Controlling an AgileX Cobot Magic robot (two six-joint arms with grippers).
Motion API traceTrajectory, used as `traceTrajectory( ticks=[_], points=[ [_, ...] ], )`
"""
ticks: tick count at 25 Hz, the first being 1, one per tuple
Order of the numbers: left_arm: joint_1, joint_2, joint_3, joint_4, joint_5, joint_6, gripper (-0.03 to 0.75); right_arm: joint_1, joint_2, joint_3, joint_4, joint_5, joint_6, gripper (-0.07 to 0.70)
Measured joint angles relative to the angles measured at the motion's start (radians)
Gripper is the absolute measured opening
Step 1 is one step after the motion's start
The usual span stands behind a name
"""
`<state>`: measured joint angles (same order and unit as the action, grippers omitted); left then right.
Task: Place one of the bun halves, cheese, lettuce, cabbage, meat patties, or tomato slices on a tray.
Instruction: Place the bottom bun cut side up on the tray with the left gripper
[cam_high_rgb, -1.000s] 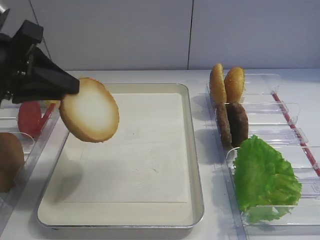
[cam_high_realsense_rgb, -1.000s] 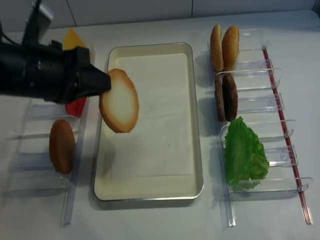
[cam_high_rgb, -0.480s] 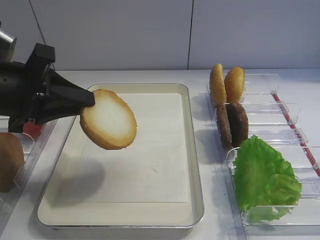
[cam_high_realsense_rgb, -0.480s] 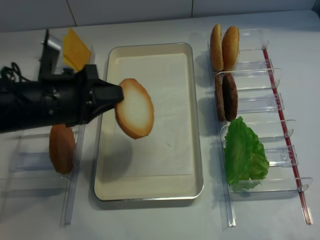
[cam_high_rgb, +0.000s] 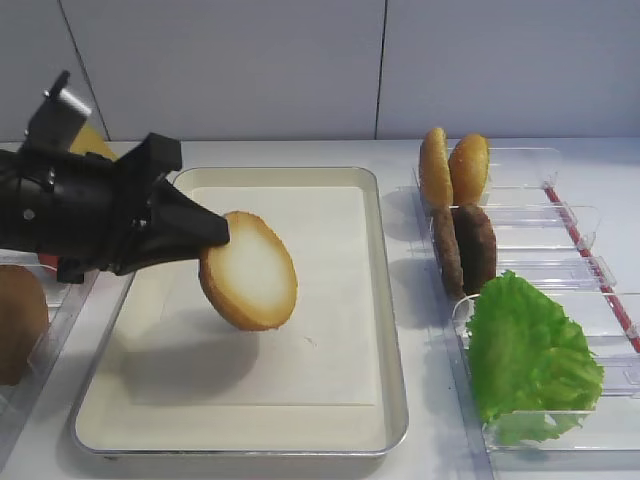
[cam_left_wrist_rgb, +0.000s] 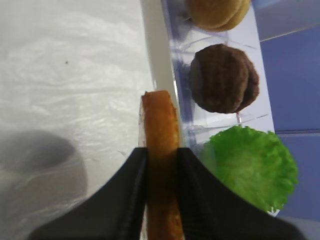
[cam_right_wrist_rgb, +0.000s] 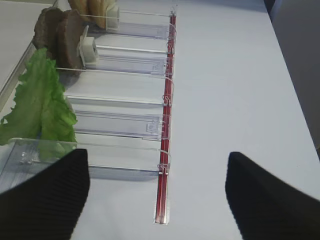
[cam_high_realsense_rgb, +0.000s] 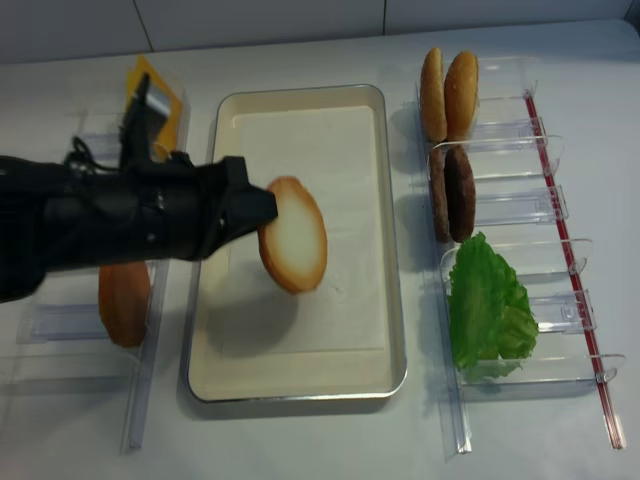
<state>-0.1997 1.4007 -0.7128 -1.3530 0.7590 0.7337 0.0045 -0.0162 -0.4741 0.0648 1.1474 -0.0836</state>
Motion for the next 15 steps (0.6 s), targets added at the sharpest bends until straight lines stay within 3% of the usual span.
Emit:
traceTrajectory(
  ticks=[8, 15],
  points=[
    [0.0, 0.241, 0.0, -0.131, 0.078, 0.111, 0.123, 0.0, 0.0, 0.0, 0.0, 0.0, 0.0, 0.577],
    [0.0, 0.274, 0.0, -0.158, 0.084, 0.17, 0.122, 0.0, 0.0, 0.0, 0.0, 0.0, 0.0, 0.577]
  ],
)
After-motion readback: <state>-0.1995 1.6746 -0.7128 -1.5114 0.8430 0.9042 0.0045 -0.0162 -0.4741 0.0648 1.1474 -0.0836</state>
